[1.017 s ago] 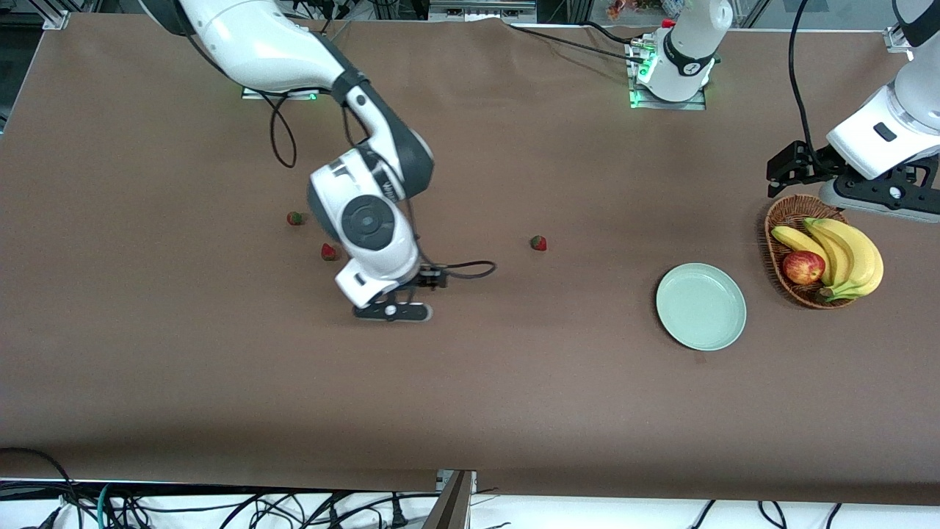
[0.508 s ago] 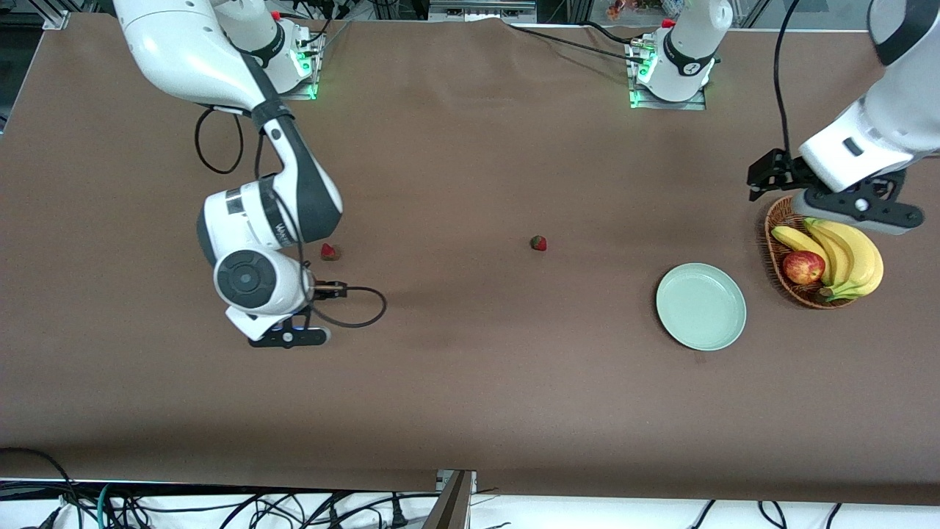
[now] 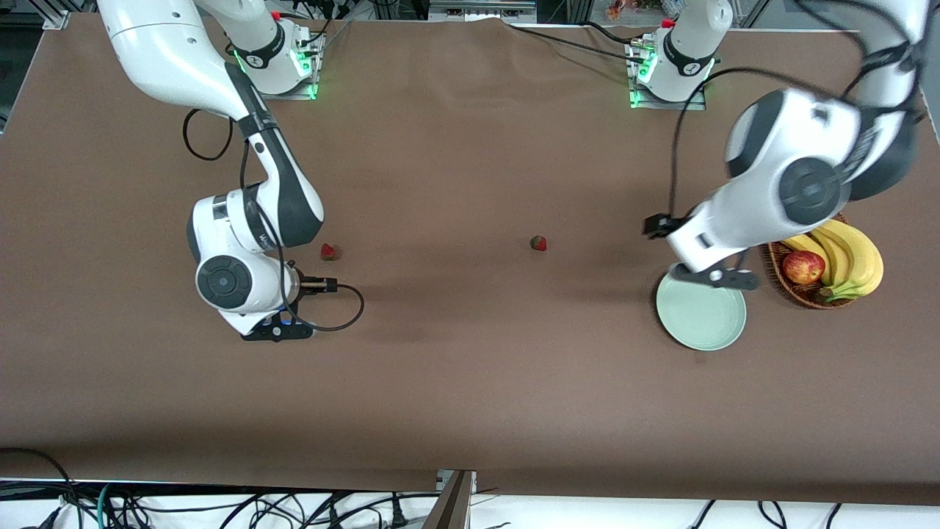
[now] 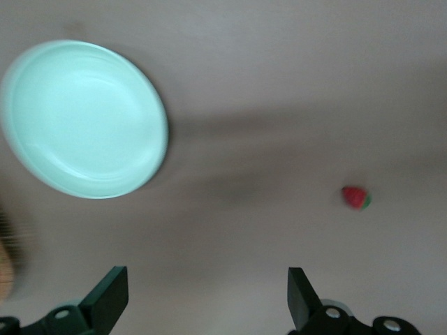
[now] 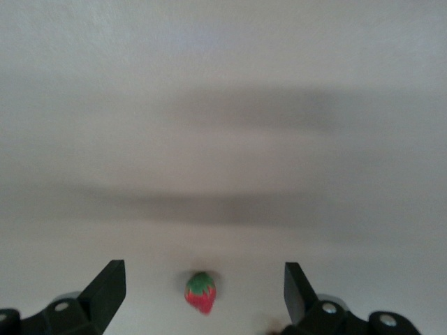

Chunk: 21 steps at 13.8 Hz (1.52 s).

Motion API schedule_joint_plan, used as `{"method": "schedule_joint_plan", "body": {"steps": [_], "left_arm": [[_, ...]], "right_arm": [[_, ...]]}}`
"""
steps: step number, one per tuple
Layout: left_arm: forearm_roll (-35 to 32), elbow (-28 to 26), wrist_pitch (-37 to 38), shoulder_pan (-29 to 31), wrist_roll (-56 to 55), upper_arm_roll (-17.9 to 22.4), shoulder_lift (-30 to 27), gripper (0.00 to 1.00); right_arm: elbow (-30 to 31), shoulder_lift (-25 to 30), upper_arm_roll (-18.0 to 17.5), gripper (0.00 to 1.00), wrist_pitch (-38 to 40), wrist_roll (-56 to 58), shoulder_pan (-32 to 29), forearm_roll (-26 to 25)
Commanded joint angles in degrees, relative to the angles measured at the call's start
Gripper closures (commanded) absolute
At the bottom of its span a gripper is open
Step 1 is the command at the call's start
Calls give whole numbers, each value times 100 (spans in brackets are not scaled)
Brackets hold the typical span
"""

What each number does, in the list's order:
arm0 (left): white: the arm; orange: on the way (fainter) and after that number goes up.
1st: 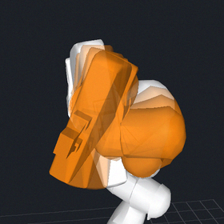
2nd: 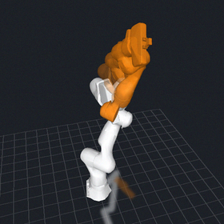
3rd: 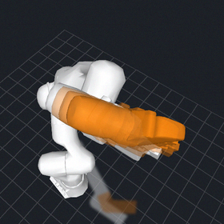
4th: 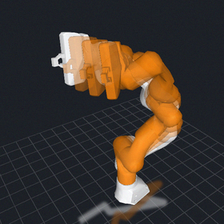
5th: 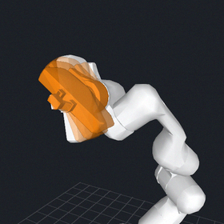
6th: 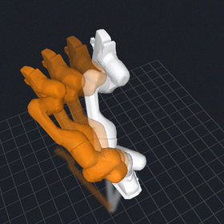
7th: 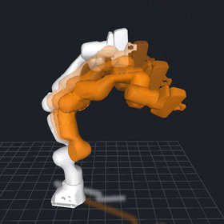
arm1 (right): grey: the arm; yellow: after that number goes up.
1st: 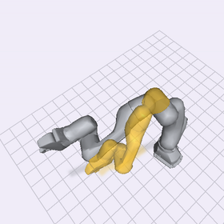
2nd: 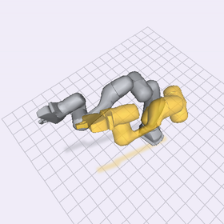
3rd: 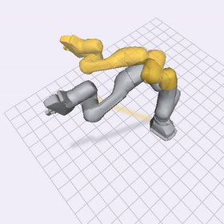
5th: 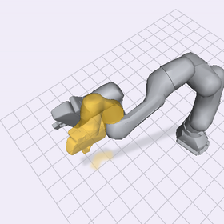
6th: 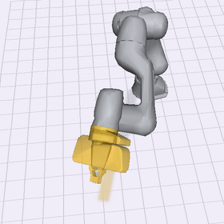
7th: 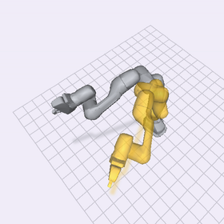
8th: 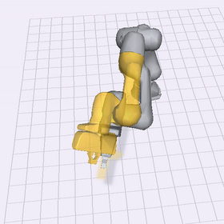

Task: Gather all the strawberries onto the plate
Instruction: 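Grasp the mid-table strawberry with the left gripper while the right gripper grasps another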

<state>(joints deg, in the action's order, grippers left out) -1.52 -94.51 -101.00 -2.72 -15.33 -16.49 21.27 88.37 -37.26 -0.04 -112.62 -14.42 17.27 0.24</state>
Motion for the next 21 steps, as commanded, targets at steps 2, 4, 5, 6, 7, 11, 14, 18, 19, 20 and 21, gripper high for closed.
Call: {"method": "schedule_joint_plan", "body": {"steps": [2, 4, 5, 6, 7, 11, 14, 18, 19, 20, 21], "left_arm": [[11, 82, -664, -640, -1250, 32, 736, 0], [-6, -128, -1287, -957, -1875, 32, 966, 0], [-6, -364, -1673, -1020, -2112, 23, 993, 0], [3, -689, -2147, -1125, -2463, 23, 993, 0], [3, -1014, -2622, -1230, -2771, 23, 984, 0], [-6, -1772, -3891, -1467, -3265, 32, 1072, 5], [-15, -1773, -3945, -1600, -3327, 32, 1151, 35], [-15, -1764, -4138, -1635, -3327, 32, 1274, 53], [-15, -1764, -4138, -1635, -3327, 32, 1274, 65], [-15, -1756, -4130, -1627, -3319, 32, 1266, 77], [-15, -1738, -4103, -1627, -3284, 41, 1248, 84]], "right_arm": [[1041, 431, -92, 0, -550, 89, -13, 116], [1312, 439, -267, 0, -681, 45, -13, 116], [1462, 439, -303, 0, -787, 19, -4, 116], [1576, 439, -312, 0, -866, 18, -13, 116], [1656, 439, -338, 0, -902, 18, -13, 116], [1972, 553, -347, 0, -849, 62, -13, 116], [2192, 659, -347, 0, -884, 71, -13, 116], [2281, 668, -347, 33, -920, 71, -13, 116], [2281, 659, -347, 47, -928, 71, -13, 125], [2281, 642, -347, 53, -963, 71, -13, 125], [2281, 615, -347, 55, -972, 71, -13, 125]]}}
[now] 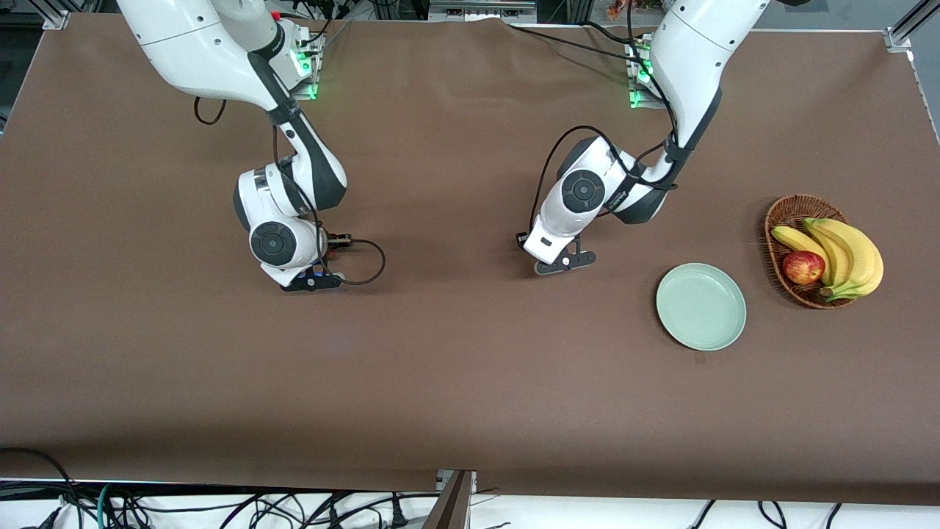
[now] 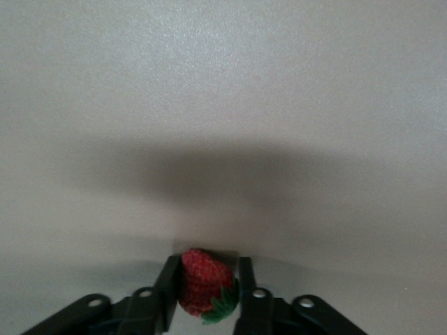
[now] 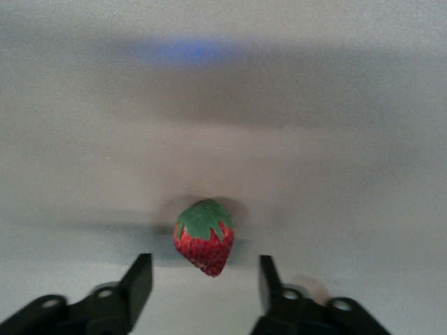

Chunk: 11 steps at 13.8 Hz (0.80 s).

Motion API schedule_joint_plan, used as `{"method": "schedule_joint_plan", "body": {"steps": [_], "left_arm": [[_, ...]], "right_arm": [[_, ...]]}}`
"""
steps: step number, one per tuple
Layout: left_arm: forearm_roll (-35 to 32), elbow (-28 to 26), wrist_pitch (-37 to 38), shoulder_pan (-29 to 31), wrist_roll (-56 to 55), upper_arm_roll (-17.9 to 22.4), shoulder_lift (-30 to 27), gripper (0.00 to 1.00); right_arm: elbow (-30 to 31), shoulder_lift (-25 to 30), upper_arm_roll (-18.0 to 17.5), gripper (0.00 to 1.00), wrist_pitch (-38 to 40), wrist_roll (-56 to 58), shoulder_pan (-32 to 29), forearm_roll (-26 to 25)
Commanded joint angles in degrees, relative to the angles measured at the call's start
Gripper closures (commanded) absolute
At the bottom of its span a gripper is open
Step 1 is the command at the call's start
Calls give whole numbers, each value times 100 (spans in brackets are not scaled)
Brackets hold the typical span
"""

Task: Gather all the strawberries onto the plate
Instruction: 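Drop the strawberry on the plate while the right gripper sets another mid-table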

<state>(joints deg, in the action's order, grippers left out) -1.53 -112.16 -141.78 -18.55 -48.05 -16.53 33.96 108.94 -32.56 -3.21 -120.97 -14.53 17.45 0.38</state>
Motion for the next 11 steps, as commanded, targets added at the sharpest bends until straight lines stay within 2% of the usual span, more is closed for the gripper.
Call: {"method": "schedule_joint_plan", "body": {"steps": [1, 4, 8, 11], "left_arm": [[-23, 44, 27, -9, 23, 62, -73, 84], [-75, 315, 762, 184, 635, 203, -354, 84], [-93, 1264, 2371, 807, 1822, 212, -426, 83], [-513, 1337, 2462, 1378, 2832, 221, -425, 83]], "right_arm": [[224, 145, -30, 65, -163, 82, -31, 112], [172, 128, -21, 97, -207, 82, -31, 339], [-459, 128, -39, 98, -146, -101, 91, 402], [-1240, -152, -222, 98, -181, -1171, 468, 402]]}}
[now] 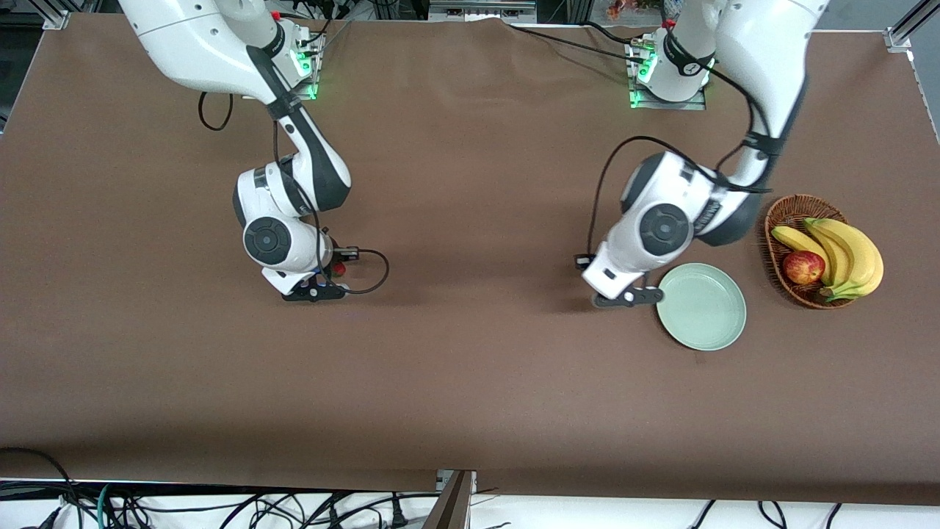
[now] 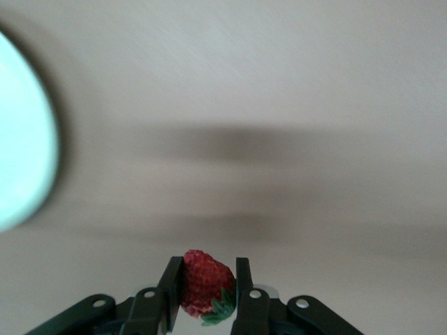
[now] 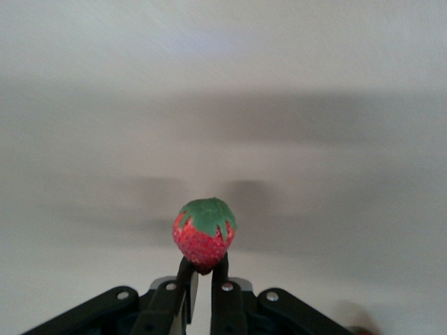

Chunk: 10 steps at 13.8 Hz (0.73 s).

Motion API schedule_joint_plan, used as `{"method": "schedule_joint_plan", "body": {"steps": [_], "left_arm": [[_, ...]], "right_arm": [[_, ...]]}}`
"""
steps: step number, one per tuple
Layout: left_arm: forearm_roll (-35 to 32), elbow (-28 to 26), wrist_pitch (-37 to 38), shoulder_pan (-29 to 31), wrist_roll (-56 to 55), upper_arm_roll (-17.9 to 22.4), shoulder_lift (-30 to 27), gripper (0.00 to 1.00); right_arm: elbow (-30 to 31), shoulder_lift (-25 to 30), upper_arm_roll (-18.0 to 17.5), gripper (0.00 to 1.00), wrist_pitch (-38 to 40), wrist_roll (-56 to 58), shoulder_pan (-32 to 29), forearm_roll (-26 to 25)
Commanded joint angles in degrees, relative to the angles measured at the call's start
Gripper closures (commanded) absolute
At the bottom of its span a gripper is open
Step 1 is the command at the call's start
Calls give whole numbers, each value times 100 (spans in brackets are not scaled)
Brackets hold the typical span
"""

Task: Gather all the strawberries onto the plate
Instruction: 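Drop the strawberry on the plate while the right gripper sets another mid-table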

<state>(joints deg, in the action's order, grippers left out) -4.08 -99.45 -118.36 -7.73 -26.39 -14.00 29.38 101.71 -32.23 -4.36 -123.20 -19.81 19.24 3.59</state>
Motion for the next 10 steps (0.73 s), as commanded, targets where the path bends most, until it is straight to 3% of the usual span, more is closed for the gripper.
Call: {"method": "schedule_joint_plan", "body": {"steps": [1, 5, 10], "left_arm": [[-408, 101, 102, 482, 966, -33, 68, 83], [-1409, 372, 23, 965, 1732, -33, 401, 81], [-1552, 716, -502, 1510, 2777, -33, 1016, 81]], "right_arm": [[-764, -335, -162, 98, -2, -1082, 438, 81], [-1828, -1011, -294, 99, -440, -2655, 1202, 72], [-2481, -1724, -294, 99, -1801, -3958, 2143, 72]]}}
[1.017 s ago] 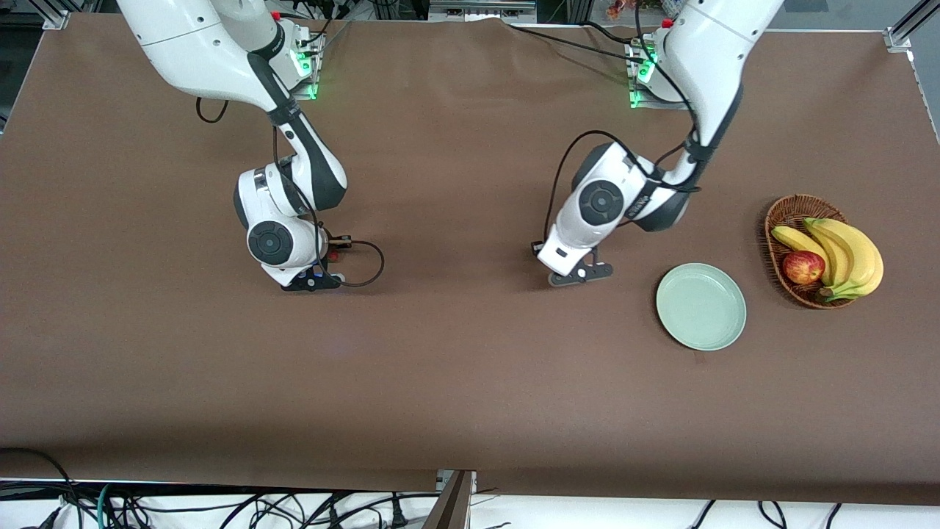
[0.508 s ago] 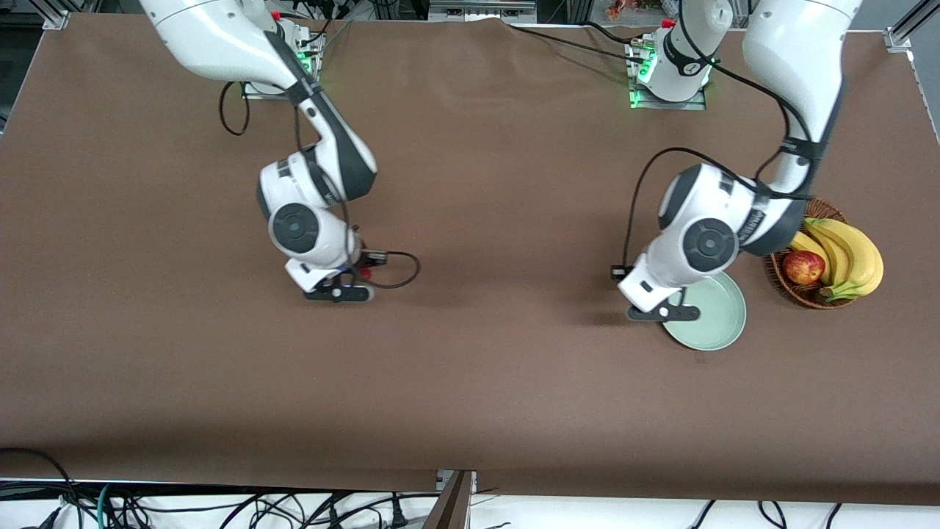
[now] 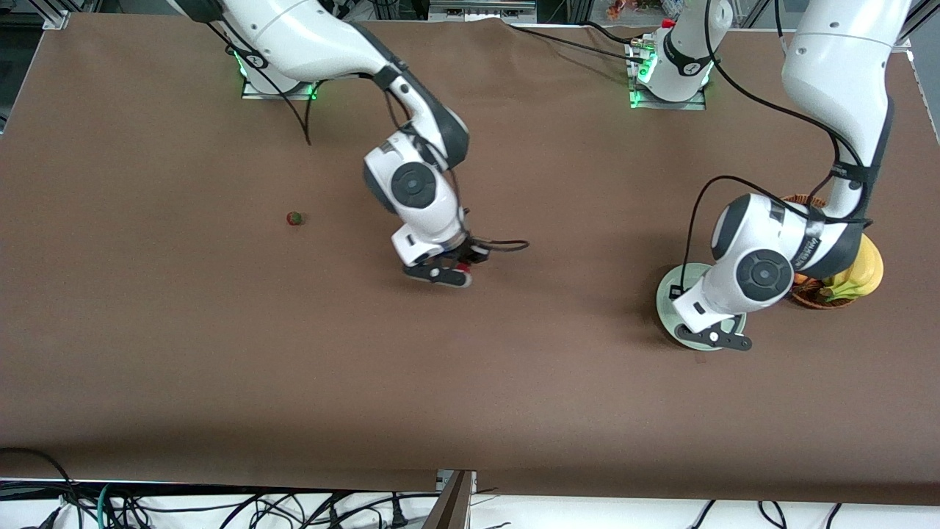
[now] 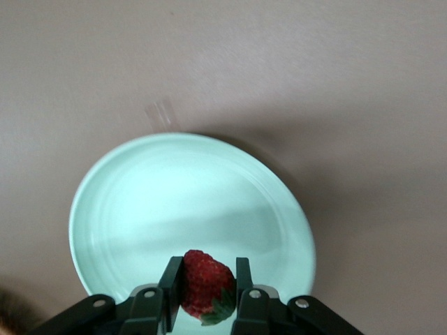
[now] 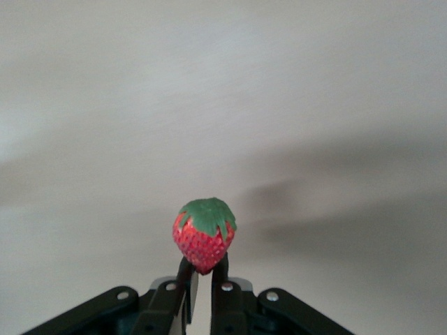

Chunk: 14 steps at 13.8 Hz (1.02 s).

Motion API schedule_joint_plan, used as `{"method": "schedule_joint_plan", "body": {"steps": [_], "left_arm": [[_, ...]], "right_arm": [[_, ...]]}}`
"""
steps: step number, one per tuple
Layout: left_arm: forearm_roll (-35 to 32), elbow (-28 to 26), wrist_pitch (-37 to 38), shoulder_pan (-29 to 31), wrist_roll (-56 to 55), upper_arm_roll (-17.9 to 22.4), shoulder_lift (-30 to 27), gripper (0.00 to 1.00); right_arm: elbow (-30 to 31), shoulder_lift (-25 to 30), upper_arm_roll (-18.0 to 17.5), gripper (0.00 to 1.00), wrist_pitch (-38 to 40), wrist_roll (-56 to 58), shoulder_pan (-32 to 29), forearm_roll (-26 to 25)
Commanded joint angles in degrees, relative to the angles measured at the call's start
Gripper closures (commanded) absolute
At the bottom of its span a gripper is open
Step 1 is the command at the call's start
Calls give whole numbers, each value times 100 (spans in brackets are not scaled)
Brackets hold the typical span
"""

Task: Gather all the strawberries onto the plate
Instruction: 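Drop the strawberry on the plate while the right gripper sets another mid-table, then grasp the mid-table strawberry with the left gripper while the right gripper grasps the last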

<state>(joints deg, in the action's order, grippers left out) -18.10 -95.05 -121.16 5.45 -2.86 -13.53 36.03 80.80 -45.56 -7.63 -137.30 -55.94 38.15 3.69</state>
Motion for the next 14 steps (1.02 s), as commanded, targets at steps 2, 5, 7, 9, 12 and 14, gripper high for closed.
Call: {"method": "schedule_joint_plan", "body": {"steps": [2, 5, 7, 9, 12, 14], "left_arm": [[-150, 259, -696, 394, 741, -79, 624, 81], [-132, 259, -812, 431, 866, -79, 695, 43], [-123, 259, -804, 448, 866, -79, 669, 0], [-54, 259, -664, 466, 822, -149, 555, 0], [235, 286, 161, 430, 595, -596, 90, 0], [657, 259, 478, 387, 217, -842, -139, 0]], "right_arm": [[-408, -628, 34, 99, -963, -715, 481, 62], [-644, -997, 34, 99, -1466, -936, 781, 62], [-750, -1069, 34, 93, -1432, -1050, 834, 62], [-759, -1008, 42, 0, -1370, -1060, 825, 44], [-1082, -710, 60, 0, 3, -868, 493, 36], [-1225, -341, 51, 0, 1296, 287, 28, 53]]}}
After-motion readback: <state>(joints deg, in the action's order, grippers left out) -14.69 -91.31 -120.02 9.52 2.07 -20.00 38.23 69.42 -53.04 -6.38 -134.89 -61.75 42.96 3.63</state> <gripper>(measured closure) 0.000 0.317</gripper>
